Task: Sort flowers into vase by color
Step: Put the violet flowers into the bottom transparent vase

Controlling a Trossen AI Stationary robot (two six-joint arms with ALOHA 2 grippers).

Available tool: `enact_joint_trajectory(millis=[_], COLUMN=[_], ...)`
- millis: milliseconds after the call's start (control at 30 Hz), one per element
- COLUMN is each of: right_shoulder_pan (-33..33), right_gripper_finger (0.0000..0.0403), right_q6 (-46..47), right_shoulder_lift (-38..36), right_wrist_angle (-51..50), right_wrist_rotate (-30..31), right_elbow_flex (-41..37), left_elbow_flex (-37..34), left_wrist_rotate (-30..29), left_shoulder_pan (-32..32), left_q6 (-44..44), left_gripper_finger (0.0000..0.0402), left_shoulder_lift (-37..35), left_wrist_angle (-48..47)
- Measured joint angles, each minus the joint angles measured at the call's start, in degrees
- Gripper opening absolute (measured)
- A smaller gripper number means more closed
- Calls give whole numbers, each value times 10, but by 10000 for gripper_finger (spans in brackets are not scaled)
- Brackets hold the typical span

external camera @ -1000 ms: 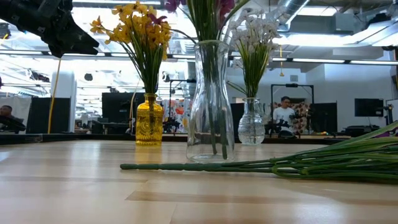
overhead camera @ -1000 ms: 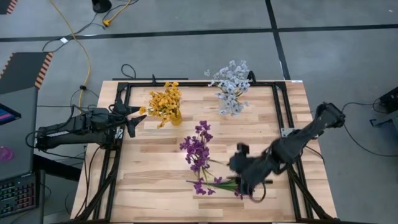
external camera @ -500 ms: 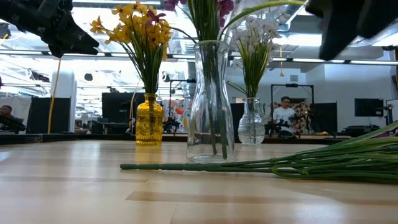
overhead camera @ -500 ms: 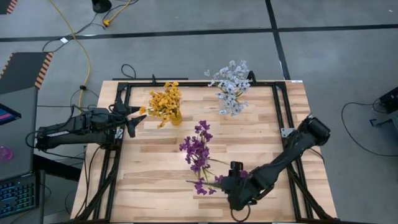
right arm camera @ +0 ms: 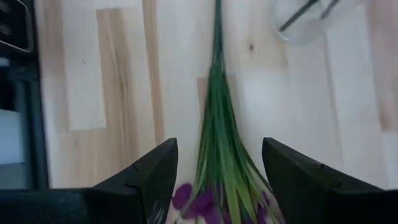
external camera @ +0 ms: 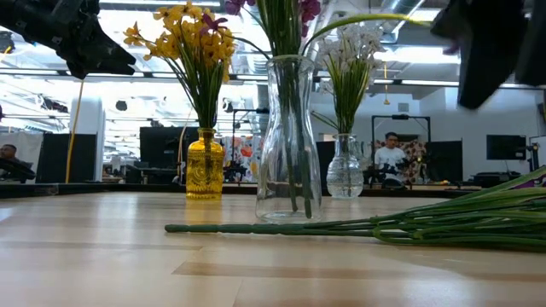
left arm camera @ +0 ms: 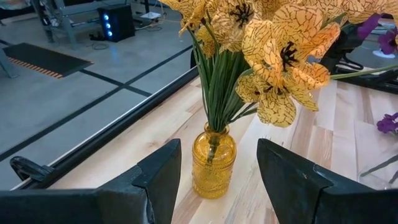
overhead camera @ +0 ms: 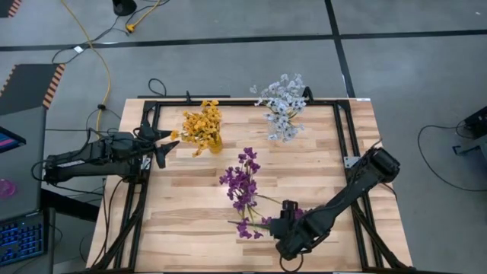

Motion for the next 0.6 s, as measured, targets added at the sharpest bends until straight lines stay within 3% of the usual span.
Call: enact_joint_trajectory(millis=[467, 600], right_shoulder_pan=[24, 39], right_gripper_finger=[260, 260], right_q6=[40, 84], right_shoulder_lift=[-166, -198], right_wrist_angle=[-139, -182], right_wrist_rotate=[10, 38], right_elbow_flex=[0, 0], left_elbow_flex=[0, 0], left_wrist_rotate=[0, 0], left_shoulder_pan=[0, 0], left_q6=[0, 0], left_gripper_finger=[198, 198], left_shoulder_lift=[0, 0], left_wrist_angle=[0, 0])
